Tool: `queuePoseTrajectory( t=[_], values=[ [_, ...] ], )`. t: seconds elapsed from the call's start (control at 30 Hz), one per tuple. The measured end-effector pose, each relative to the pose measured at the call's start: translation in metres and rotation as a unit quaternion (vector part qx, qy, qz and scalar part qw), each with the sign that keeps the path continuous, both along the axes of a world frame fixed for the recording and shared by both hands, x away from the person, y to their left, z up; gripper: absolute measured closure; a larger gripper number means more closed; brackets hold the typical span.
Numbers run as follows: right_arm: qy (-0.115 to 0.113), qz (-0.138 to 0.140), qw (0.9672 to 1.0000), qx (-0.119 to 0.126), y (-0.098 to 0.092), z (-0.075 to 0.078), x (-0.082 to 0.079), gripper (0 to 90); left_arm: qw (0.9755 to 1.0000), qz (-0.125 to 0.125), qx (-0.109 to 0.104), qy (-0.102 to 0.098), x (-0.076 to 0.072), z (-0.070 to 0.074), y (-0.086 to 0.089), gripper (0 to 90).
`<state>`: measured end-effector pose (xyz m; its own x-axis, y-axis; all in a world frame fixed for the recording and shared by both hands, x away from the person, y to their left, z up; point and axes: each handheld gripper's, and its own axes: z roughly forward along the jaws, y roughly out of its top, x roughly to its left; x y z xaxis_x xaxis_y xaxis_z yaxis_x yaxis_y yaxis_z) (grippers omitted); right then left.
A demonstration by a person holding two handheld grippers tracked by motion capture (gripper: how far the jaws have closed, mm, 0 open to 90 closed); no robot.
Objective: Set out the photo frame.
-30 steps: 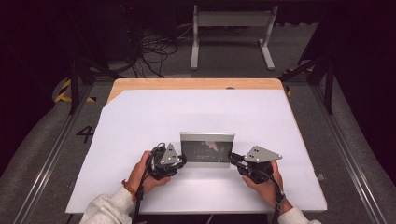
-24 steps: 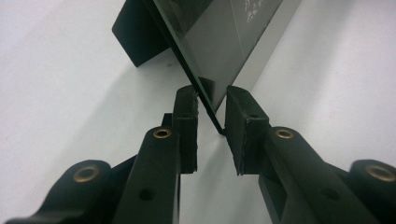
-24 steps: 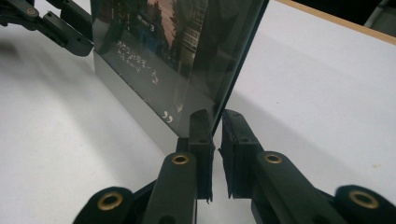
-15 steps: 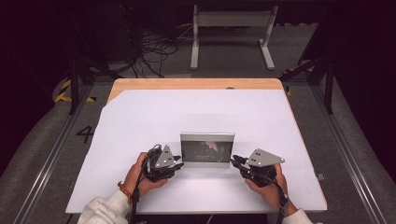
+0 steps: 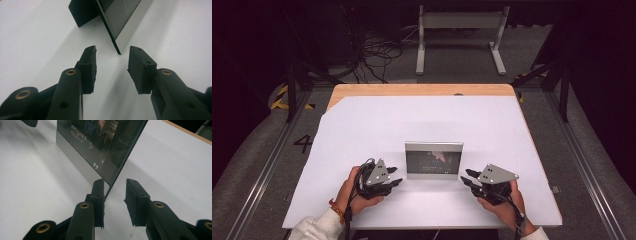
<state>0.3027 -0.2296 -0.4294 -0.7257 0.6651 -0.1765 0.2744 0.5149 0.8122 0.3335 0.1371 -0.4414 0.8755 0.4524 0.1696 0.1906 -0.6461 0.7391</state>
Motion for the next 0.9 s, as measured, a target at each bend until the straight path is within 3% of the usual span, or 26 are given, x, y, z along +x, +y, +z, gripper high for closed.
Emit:
queuePoseTrajectory(
  t=[0.47,0.57,0.9],
  values=[
    [-0.002,-0.008,1.0,-0.003,-0.008,-0.006,-0.003,45.8,1.0,-0.003,-0.006,0.0,-0.006,-0.005,0.02,41.0],
    [-0.002,-0.01,0.9999,-0.009,-0.009,-0.008,-0.004,41.9,0.9999,0.006,-0.012,0.001,-0.007,-0.006,0.024,36.0],
    [0.001,-0.015,0.9998,-0.011,-0.017,-0.013,-0.005,32.3,0.9995,0.032,-0.005,0.004,-0.011,-0.012,0.033,21.8]
  ],
)
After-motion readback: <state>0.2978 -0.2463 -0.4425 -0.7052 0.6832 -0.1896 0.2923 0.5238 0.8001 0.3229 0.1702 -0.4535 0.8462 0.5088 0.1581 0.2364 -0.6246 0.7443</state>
